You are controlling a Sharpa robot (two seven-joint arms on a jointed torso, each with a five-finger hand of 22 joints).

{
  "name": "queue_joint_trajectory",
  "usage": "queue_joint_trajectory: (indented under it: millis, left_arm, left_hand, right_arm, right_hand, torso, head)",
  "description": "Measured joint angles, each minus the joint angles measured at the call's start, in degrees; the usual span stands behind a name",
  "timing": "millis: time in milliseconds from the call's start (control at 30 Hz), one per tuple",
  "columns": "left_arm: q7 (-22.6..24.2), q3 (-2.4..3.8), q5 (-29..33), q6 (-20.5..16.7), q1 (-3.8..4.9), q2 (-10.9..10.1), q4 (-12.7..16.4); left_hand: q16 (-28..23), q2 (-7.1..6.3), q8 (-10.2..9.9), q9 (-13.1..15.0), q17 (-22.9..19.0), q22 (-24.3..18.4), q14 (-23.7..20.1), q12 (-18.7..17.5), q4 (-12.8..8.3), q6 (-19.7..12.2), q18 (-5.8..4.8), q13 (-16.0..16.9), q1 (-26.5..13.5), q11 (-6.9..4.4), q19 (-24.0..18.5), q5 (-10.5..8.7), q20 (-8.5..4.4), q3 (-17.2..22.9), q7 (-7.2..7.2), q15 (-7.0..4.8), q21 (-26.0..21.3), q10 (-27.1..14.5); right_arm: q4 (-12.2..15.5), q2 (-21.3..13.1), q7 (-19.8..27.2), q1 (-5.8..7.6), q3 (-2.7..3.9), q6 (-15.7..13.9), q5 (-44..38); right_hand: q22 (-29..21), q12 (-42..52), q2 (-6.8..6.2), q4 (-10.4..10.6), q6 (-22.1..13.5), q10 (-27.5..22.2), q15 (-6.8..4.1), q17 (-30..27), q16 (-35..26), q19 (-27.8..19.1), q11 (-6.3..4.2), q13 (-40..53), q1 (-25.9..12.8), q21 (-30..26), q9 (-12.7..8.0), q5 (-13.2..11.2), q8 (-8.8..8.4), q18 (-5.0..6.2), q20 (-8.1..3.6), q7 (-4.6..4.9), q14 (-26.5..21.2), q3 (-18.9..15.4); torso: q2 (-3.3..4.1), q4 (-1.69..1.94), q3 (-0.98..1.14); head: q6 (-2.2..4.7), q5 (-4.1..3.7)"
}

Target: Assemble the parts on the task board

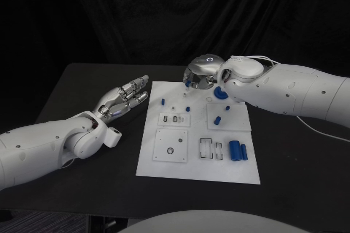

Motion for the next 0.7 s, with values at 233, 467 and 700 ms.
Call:
queue_joint_trajectory:
  millis: [233, 467, 700]
  left_arm:
    - [0.00, 0.00, 0.00, 0.03, 0.00, 0.11, -0.05]
    - [0.00, 0.01, -0.01, 0.08, 0.00, 0.28, -0.22]
    - [0.00, 0.01, -0.01, 0.15, 0.00, 0.51, -0.38]
  left_hand:
    - [-0.22, 0.00, 0.00, 0.00, 0.00, 0.00, 0.00, 0.00, 0.00, 0.00, 0.00, 0.00, 0.00, 0.00, 0.00, 0.00, 0.00, 0.00, 0.00, 0.00, 0.00, 0.00]
    - [-0.22, 0.00, 0.00, 0.00, 0.00, -0.04, 0.00, -0.23, 0.00, -0.21, 0.00, 0.00, 0.00, -0.17, 0.00, 0.00, 0.00, 0.00, 0.21, 0.00, 0.00, -0.17]
    - [-0.22, 0.00, 0.00, 0.00, 0.00, -0.04, 0.00, -0.23, 0.00, -0.21, 0.00, 0.01, 0.00, -0.17, 0.00, 0.00, 0.00, 0.00, 0.21, 0.00, -0.22, -0.17]
  right_arm:
    - [-0.58, 0.08, -0.12, 0.01, 0.05, 0.14, 0.08]
    - [-0.89, 0.09, -0.24, 0.01, 0.08, 0.47, 0.12]
    - [-1.58, 0.38, -0.42, 0.01, 0.08, 1.06, 0.14]
  right_hand:
    - [0.00, -0.08, -0.07, 0.00, 0.00, 0.00, 0.00, 0.08, 0.00, 0.00, 0.01, -0.07, 0.06, 0.00, 0.02, 0.00, 0.00, 0.00, 0.00, 0.00, 0.00, 0.00]
    - [-0.01, -0.52, -0.07, 0.00, 0.00, -0.01, 0.00, 0.13, 0.00, 0.00, 0.01, -0.09, 0.06, 0.00, 0.19, 0.53, -0.01, 0.00, 0.00, 0.00, 0.00, 0.00]
    - [-0.01, -1.18, -0.07, 0.16, -0.22, -0.22, 0.00, 0.18, -0.01, 0.00, 0.22, -0.09, 0.06, 0.00, 0.29, 0.53, -0.30, 0.00, 0.00, 0.21, 0.00, 0.16]
  torso:
    - [-0.04, -0.03, 0.02]
    - [-0.11, -0.03, 0.02]
    - [-0.13, -0.03, 0.02]
  head:
    - [-0.30, -0.10]
    - [-0.55, -0.41]
    - [-0.53, -0.54]
